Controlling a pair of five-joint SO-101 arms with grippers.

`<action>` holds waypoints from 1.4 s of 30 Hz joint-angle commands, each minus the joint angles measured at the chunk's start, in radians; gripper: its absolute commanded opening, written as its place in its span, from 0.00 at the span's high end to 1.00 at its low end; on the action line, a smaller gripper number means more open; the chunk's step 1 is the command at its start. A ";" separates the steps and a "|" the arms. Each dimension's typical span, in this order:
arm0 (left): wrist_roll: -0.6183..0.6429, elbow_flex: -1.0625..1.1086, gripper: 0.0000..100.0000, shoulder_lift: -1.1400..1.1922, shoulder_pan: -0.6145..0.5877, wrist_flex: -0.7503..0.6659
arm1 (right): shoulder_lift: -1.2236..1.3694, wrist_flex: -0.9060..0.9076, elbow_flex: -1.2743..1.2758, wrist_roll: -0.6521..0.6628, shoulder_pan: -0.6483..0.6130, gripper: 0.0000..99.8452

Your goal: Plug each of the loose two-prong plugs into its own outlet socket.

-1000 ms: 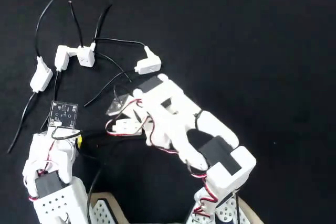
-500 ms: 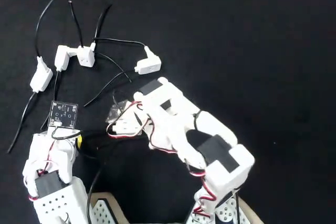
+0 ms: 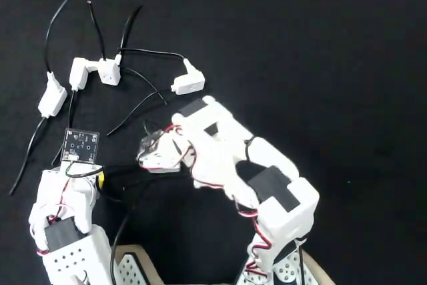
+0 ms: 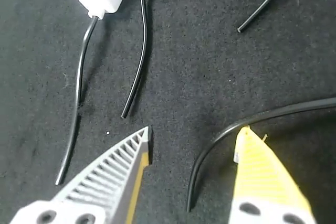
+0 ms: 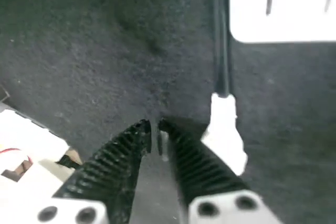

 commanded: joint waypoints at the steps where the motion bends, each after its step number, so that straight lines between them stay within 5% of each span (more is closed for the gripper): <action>1: 0.011 0.018 0.74 -0.005 -0.007 -0.017 | -0.022 0.087 -0.125 0.074 0.071 0.87; 27: 0.009 0.018 0.74 -0.003 -0.007 -0.017 | 0.079 -0.008 -0.166 0.140 0.137 0.86; 42: 0.009 0.018 0.74 -0.003 -0.007 -0.017 | 0.074 -0.075 0.012 0.135 0.051 0.90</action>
